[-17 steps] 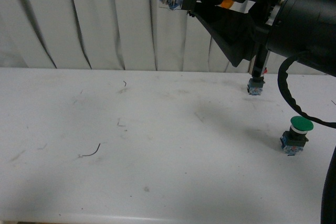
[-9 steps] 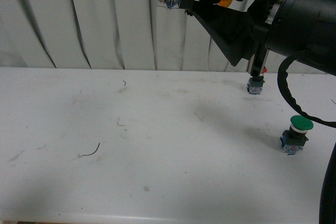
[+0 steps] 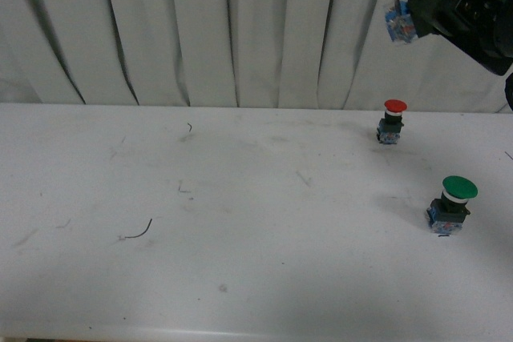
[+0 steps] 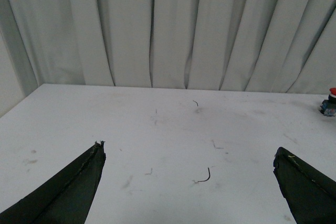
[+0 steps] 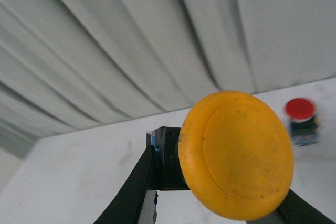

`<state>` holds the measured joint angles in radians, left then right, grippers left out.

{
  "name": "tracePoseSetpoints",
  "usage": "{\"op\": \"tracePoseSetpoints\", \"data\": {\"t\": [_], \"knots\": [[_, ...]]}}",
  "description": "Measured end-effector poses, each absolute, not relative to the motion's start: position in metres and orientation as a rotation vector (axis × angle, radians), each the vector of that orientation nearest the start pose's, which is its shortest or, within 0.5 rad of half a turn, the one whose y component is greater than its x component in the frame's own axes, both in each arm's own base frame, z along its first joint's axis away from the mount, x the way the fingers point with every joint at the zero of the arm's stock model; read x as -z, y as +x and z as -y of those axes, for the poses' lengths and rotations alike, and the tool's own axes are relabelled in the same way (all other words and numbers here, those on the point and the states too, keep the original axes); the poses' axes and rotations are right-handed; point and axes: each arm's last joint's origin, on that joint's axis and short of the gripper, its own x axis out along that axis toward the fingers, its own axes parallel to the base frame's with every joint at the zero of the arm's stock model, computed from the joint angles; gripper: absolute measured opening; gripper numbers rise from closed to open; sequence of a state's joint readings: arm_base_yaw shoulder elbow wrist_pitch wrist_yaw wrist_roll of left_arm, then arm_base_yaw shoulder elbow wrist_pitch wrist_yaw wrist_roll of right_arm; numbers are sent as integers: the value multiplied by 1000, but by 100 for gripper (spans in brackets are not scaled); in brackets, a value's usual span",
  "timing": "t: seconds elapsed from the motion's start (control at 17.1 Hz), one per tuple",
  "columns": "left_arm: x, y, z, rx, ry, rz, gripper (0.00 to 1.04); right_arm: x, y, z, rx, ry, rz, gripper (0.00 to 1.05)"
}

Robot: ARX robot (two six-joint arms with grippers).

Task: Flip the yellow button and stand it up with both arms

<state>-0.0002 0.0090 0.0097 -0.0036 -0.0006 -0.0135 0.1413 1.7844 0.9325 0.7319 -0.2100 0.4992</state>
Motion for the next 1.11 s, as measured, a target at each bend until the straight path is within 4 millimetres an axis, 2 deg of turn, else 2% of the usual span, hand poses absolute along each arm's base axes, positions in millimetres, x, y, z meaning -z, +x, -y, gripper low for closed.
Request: {"op": "tracePoseSetpoints", "data": {"t": [0.12, 0.23, 0.47, 0.59, 0.88, 1.11], "knots": [[-166, 98, 0, 0, -14, -3, 98, -205, 395, -41, -175, 253, -211, 36], [-166, 98, 0, 0, -14, -3, 98, -201, 410, -22, -77, 90, -250, 36], [-166, 98, 0, 0, -14, -3, 98, -194, 418, -9, -20, -1, -290, 36], [-166, 98, 0, 0, -14, -3, 98, -183, 421, -4, 17, -35, -346, 36], [-166, 98, 0, 0, -14, -3, 98, -144, 442, -6, 56, -145, -550, 36], [-166, 98, 0, 0, -14, -3, 98, -129, 460, -23, -56, -269, -648, 36]]}}
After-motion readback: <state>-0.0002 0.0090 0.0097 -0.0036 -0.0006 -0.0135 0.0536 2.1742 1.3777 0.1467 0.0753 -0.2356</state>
